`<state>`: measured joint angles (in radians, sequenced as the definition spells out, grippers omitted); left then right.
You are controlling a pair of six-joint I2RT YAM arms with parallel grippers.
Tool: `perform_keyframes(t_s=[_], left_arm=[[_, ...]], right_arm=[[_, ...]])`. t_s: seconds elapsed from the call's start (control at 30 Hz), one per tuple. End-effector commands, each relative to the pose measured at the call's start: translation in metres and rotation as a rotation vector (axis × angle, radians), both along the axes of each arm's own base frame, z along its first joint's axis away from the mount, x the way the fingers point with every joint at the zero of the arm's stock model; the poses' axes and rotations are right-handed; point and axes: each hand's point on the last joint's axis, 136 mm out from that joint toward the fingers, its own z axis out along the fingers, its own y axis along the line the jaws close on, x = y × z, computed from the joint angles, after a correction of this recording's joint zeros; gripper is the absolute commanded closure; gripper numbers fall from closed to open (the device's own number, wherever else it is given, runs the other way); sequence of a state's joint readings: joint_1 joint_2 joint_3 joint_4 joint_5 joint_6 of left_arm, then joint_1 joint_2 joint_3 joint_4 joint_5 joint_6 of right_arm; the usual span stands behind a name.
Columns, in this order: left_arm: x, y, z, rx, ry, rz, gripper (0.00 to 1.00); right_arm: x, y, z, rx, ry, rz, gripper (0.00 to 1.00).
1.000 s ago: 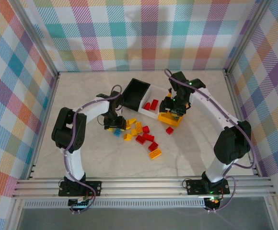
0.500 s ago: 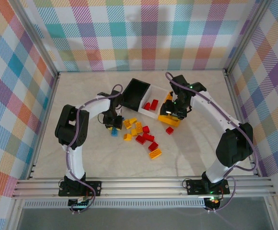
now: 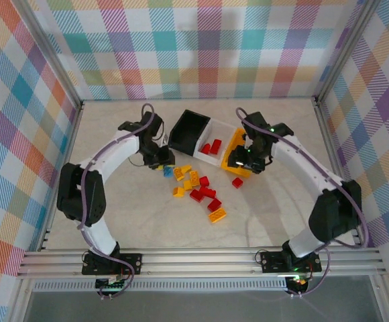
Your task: Sort the legos into containers by color
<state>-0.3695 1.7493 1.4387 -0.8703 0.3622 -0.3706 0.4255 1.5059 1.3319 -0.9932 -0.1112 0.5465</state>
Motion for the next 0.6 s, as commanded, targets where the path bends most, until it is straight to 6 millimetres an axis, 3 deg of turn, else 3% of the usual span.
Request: perform_keyframes(t_s=[0.0, 0.1, 0.27, 0.43, 0.57], left_arm=[[0.02, -0.059, 0.036, -0.245, -0.007, 0.017, 0.71], [0.031, -0.107, 0.046, -0.296, -0.02, -0.07, 0.71], [0.039, -0.184, 0.048, -0.319, -0.045, -0.23, 0.7], [0.049, -0.233, 0.038, -0.352, -0.034, -0.279, 0.7], [0.052, -0.255, 0.03, -0.359, -0.03, -0.296, 0.69]], right_arm=[[0.004, -0.004, 0.037, 0.084, -0.177, -0.053, 0.42], [0.001, -0.005, 0.058, 0.16, -0.3, -0.072, 0.42], [-0.011, -0.021, 0.073, 0.173, -0.412, -0.111, 0.38], [-0.02, -0.026, 0.072, 0.173, -0.409, -0.105, 0.37], [-0.025, -0.029, 0.07, 0.159, -0.398, -0.099, 0.37]])
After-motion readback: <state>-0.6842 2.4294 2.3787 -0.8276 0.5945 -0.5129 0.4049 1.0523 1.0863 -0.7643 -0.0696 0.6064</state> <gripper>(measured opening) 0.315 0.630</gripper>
